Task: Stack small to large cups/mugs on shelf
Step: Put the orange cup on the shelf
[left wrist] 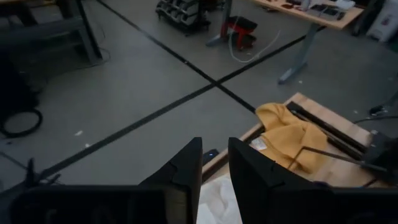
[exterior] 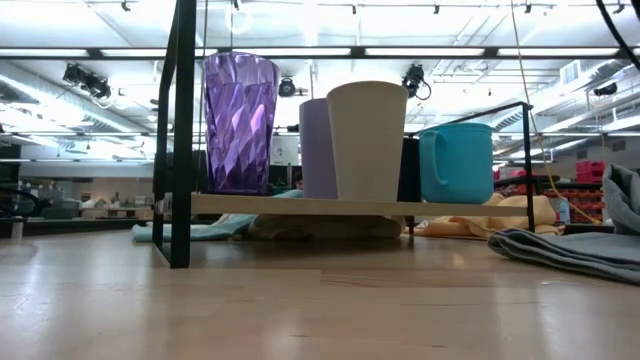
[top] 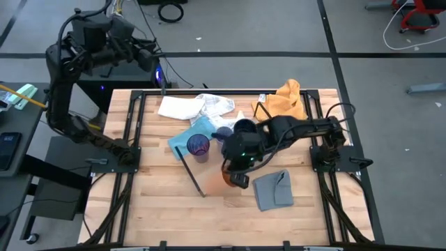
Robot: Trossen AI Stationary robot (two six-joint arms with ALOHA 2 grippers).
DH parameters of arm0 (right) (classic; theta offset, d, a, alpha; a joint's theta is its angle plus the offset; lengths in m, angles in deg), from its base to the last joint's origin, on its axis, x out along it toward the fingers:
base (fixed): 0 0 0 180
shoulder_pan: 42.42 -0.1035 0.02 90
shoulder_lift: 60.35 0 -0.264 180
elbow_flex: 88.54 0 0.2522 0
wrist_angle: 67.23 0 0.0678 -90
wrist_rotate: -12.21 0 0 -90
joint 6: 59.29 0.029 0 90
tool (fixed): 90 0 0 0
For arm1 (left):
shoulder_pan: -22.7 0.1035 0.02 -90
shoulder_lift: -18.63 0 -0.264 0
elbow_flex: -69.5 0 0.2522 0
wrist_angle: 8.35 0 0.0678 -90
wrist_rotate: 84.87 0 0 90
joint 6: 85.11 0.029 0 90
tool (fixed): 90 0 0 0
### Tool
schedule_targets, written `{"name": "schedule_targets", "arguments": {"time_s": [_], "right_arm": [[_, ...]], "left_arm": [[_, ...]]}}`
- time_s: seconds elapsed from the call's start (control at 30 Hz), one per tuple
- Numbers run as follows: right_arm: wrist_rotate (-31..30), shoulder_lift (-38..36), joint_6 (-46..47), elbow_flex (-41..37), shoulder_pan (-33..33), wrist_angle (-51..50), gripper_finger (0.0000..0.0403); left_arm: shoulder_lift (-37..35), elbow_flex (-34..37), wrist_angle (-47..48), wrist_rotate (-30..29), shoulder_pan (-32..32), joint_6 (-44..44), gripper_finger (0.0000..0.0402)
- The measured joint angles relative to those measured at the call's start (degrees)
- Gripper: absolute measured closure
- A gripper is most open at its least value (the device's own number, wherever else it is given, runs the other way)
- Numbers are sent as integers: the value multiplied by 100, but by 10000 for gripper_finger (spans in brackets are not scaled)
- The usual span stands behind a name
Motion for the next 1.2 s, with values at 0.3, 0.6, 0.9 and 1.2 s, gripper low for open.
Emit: {"name": "schedule_targets", "arguments": {"time_s": [0.3, 0.6, 0.9, 1.2], "right_arm": [[-44, 605, 1136, 0, 135, -32, 403], [-10, 983, 1846, 0, 671, -570, 403], [133, 1006, 2649, 0, 860, -574, 403], [222, 1024, 3047, 0, 724, -385, 403]], "left_arm": [[-161, 0, 58, -192, 6, 716, 321], [-339, 0, 66, -273, 249, 1290, 322], [-377, 0, 63, -267, 291, 1665, 322], [-366, 0, -10, -267, 291, 1681, 325]]}}
